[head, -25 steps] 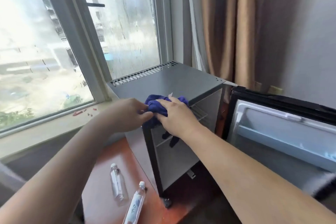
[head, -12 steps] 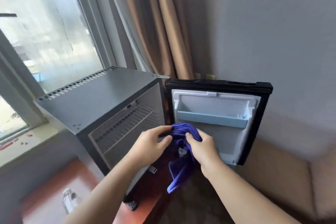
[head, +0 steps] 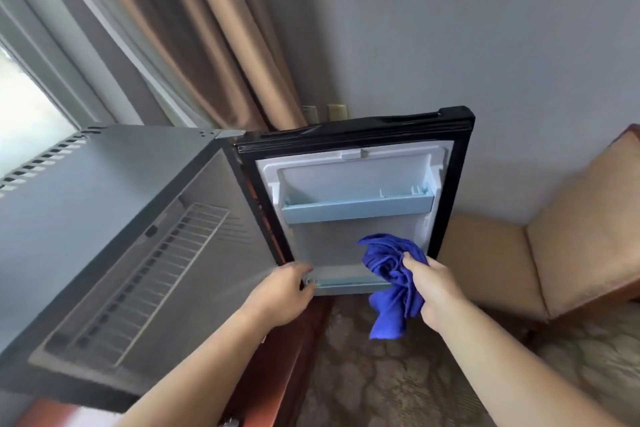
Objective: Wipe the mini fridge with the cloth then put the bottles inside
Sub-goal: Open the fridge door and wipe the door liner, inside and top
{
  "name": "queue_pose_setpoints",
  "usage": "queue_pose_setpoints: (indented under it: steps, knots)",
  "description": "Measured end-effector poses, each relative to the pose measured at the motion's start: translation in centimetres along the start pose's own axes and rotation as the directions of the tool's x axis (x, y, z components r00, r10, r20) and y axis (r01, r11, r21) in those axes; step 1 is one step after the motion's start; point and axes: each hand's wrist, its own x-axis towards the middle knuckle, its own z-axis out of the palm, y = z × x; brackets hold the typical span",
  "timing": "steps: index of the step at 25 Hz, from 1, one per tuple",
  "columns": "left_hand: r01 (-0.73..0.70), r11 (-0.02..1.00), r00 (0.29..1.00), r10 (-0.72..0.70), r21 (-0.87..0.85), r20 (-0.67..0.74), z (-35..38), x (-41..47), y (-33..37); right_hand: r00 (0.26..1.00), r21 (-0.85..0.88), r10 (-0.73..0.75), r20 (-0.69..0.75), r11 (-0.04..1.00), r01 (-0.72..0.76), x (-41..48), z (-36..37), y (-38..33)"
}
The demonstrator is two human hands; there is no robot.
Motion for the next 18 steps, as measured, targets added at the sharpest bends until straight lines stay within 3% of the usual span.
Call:
queue_pose_setpoints:
  steps: [4, 8, 18]
  knots:
    - [0.038, 0.995, 0.997, -0.044, 0.088, 0.067, 2.2, 3.5, -3.3, 0.990, 0.209, 0.113, -0.087, 0.974, -0.093, 2.6, 1.6, 0.3]
    - [0.041, 0.996, 0.995, -0.048, 0.081, 0.087, 4.0, 6.1, -4.6, 0.981, 0.373, 0.184, -0.065, 0.916, -0.147, 4.3, 3.3, 0.7]
    - [0.083, 0.995, 0.982, -0.090, 0.051, 0.164, 7.2, 6.0, -5.4, 0.982, 0.435, 0.188, -0.001, 0.885, -0.169, 3.7, 3.0, 2.0]
